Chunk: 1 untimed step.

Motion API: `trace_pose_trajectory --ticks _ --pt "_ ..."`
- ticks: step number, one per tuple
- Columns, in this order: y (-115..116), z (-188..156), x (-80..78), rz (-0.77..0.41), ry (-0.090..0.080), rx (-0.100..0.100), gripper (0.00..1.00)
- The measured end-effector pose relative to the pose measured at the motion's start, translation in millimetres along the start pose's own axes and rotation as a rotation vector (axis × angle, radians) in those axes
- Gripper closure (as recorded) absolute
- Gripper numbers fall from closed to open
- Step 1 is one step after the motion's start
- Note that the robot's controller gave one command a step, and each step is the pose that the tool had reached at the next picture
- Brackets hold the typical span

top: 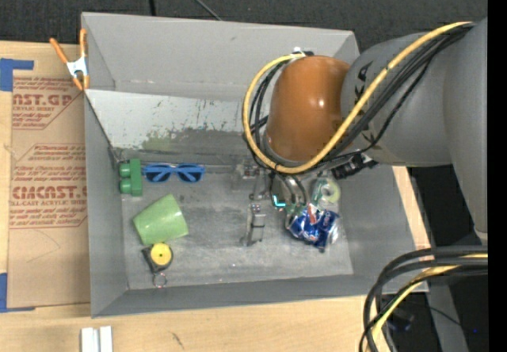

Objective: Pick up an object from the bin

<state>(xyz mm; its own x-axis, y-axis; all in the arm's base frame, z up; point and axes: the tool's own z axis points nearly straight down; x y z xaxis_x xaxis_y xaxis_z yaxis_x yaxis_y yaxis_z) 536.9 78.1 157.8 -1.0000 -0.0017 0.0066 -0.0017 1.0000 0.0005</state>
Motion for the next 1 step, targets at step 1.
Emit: trace_pose_trajectory --ticks 1 --pt "60.1 51.7 -36.5 -0.130 -0.007 -0.001 0.00"
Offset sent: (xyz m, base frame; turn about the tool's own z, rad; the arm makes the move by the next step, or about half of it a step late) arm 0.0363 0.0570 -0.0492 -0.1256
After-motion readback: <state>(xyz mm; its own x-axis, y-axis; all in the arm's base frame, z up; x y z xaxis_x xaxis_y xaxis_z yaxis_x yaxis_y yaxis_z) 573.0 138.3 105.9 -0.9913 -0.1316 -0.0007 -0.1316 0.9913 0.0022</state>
